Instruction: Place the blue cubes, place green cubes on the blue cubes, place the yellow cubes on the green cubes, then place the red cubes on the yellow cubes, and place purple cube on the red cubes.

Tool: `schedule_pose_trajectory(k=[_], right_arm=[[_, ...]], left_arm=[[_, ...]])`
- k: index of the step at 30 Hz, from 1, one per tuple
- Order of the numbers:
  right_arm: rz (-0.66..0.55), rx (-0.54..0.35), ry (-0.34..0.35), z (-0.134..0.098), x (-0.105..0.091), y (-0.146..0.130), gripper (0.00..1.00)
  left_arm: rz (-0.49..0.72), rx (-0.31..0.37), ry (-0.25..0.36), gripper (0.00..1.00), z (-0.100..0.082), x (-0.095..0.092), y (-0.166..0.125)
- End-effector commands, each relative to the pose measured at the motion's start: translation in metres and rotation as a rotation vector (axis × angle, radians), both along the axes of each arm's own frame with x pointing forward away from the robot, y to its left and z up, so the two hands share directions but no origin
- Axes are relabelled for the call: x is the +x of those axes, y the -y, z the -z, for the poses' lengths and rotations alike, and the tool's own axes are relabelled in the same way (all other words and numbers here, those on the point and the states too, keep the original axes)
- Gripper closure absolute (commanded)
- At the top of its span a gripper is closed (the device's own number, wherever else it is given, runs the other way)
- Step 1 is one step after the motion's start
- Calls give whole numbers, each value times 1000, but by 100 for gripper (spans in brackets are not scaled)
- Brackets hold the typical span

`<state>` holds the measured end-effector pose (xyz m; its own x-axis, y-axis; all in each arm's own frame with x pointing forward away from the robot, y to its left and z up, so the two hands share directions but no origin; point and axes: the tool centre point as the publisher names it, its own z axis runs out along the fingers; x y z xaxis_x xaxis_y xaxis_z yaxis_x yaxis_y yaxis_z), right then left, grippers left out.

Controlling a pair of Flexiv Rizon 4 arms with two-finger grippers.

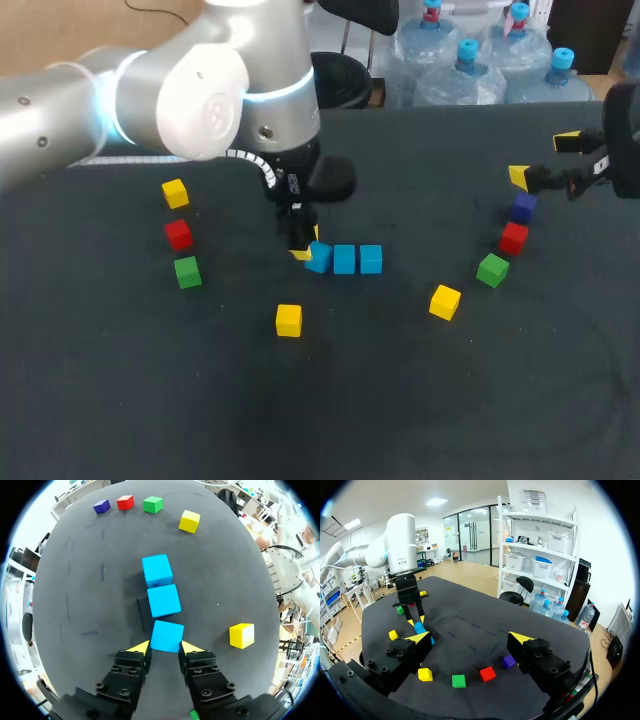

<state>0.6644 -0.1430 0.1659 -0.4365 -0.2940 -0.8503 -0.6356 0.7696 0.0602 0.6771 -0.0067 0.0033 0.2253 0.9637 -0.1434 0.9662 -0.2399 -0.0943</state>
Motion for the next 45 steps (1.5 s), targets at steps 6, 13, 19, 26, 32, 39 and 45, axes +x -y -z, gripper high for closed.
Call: schedule_pose_trajectory(k=[6,13,19,26,32,39,45], right_arm=[[4,-4,0,-1,-1,-1,0],[4,-4,0,-1,-1,-1,0],[4,-4,0,-1,-1,-1,0],[4,-4,0,-1,-1,-1,0],[4,-4,0,-1,-1,-1,0],[4,-4,0,-1,-1,-1,0],[4,-4,0,-1,-1,-1,0]], left_arm=[[-25,24,-17,100,0,-2,-9],[-57,82,-12,100,0,-6,-9],[-130,110,-20,100,-6,-9,-7],[-244,123,-47,100,-10,-11,-4],[-296,130,-50,100,-8,-11,-5],[-361,122,-70,100,-8,-11,-6],[-374,104,-81,100,-9,-13,-6]])
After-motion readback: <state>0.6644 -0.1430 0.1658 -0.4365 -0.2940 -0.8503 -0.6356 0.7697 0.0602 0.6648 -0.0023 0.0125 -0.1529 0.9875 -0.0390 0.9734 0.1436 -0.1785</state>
